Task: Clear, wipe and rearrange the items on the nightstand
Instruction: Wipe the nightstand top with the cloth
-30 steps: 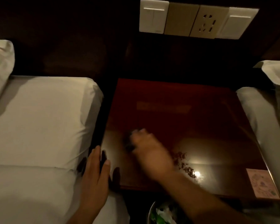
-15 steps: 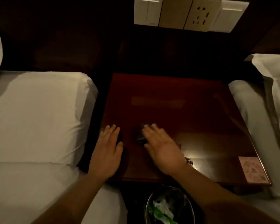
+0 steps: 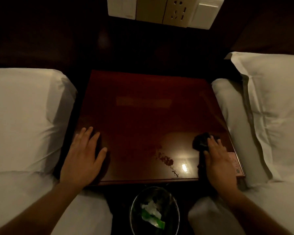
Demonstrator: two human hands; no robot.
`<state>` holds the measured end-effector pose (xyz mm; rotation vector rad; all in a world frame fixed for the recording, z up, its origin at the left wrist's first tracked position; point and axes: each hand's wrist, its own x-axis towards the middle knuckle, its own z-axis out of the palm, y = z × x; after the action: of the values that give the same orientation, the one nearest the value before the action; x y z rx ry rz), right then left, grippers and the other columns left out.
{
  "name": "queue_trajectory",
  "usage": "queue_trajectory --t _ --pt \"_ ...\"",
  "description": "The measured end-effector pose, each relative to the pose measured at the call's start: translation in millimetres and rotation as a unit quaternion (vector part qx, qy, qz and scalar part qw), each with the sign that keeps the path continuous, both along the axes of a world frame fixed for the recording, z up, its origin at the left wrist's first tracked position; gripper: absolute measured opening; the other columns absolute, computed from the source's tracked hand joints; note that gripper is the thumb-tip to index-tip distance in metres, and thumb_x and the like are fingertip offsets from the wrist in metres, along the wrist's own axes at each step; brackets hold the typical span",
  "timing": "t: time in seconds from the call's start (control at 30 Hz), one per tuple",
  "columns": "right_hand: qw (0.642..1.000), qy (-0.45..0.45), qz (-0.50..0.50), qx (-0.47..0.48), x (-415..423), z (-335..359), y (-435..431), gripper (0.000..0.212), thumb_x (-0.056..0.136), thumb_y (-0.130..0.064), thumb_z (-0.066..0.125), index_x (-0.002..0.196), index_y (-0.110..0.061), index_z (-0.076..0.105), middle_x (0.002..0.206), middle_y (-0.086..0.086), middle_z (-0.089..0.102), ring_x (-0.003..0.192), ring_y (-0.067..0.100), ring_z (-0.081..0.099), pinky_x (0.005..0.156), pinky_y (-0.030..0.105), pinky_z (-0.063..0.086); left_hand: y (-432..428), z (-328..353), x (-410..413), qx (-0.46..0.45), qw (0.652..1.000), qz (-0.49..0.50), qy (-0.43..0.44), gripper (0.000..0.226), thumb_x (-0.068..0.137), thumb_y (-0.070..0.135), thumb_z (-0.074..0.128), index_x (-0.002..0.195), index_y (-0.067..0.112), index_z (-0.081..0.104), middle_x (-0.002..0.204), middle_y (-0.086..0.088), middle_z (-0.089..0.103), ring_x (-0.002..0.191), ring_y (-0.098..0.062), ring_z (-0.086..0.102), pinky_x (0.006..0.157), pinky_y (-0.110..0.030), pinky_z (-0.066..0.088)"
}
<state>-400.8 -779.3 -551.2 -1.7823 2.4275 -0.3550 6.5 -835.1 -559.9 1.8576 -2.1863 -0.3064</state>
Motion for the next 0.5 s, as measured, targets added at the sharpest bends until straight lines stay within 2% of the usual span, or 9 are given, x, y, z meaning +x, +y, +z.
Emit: queue_trajectory --t 0.07,0.13,0.2,0.27,0.33,0.37,0.43,0.5 --pt "0.995 -0.023 -0.088 -0.032 30.9 -1.0 -9.8 0.049 0.097 -0.010 0.049 0.144 0.001 0.040 0.151 0.020 0.041 0.143 0.041 0.029 0.117 0.052 0.025 1.3 0.6 -2.7 0.006 1.000 -0.001 0.001 0.074 0.093 0.057 0.025 0.144 0.007 0.045 0.158 -0.016 0.033 0.150 -0.030 0.020 0.122 -0.047 0.018" --pt "0.993 -0.053 -0.096 -0.050 90.0 3.9 -21.8 0.053 0.090 -0.002 0.055 0.142 0.003 0.042 0.148 0.026 0.042 0.140 0.047 0.031 0.115 0.056 0.027 0.3 1.3 -2.8 0.005 0.999 0.006 0.033 0.075 0.090 0.057 0.029 0.142 0.008 0.048 0.157 -0.015 0.035 0.149 -0.029 0.022 0.122 -0.046 0.017" --pt "0.998 -0.043 0.043 -0.017 161.2 7.6 -26.1 0.060 0.093 -0.010 0.052 0.148 -0.002 0.031 0.156 0.023 0.028 0.145 0.046 0.019 0.119 0.056 0.019 -3.2 3.1 -2.3 0.013 0.993 0.022 0.114 0.069 0.088 0.053 0.037 0.137 0.008 0.055 0.153 -0.014 0.041 0.147 -0.027 0.028 0.121 -0.043 0.019" --pt "0.979 -0.008 0.205 0.022 228.3 6.4 -24.2 0.064 0.096 -0.024 0.044 0.153 -0.009 0.020 0.162 0.017 0.015 0.149 0.041 0.007 0.121 0.052 0.010 -7.5 4.1 6.8 0.031 0.972 0.065 0.224 0.054 0.092 0.039 0.046 0.136 0.010 0.055 0.151 -0.012 0.045 0.143 -0.018 0.032 0.118 -0.036 0.021" --pt "0.954 0.025 0.298 0.017 259.4 -0.9 -18.2 0.058 0.097 -0.030 0.036 0.152 -0.015 0.027 0.161 0.009 0.024 0.149 0.035 0.014 0.121 0.048 0.014 -11.2 2.5 11.6 0.042 0.952 0.094 0.288 0.041 0.099 0.020 0.050 0.140 0.015 0.052 0.152 -0.010 0.045 0.139 -0.012 0.032 0.116 -0.032 0.020" --pt "0.944 0.026 0.329 0.007 258.1 -0.6 -15.9 0.056 0.098 -0.031 0.034 0.151 -0.016 0.030 0.161 0.006 0.027 0.149 0.032 0.016 0.121 0.045 0.014 -11.3 1.8 12.0 0.047 0.950 0.099 0.292 0.041 0.101 0.013 0.049 0.141 0.017 0.050 0.152 -0.010 0.044 0.139 -0.011 0.032 0.115 -0.031 0.020" --pt "0.923 0.012 0.385 0.007 227.2 -0.1 -14.6 0.056 0.099 -0.027 0.039 0.152 -0.015 0.026 0.162 0.005 0.023 0.150 0.028 0.011 0.123 0.041 0.005 -10.5 -2.3 11.4 0.037 0.960 0.093 0.262 0.041 0.101 0.011 0.048 0.142 0.016 0.049 0.153 -0.008 0.043 0.140 -0.011 0.031 0.116 -0.033 0.021" --pt "0.925 0.031 0.379 -0.006 173.9 -1.5 -12.7 0.058 0.097 -0.021 0.046 0.151 -0.012 0.028 0.161 0.008 0.024 0.150 0.029 0.014 0.122 0.042 0.002 -8.1 -7.2 9.9 0.010 0.975 0.064 0.211 0.043 0.102 0.025 0.047 0.144 0.017 0.047 0.154 -0.003 0.041 0.143 -0.015 0.031 0.116 -0.038 0.025"
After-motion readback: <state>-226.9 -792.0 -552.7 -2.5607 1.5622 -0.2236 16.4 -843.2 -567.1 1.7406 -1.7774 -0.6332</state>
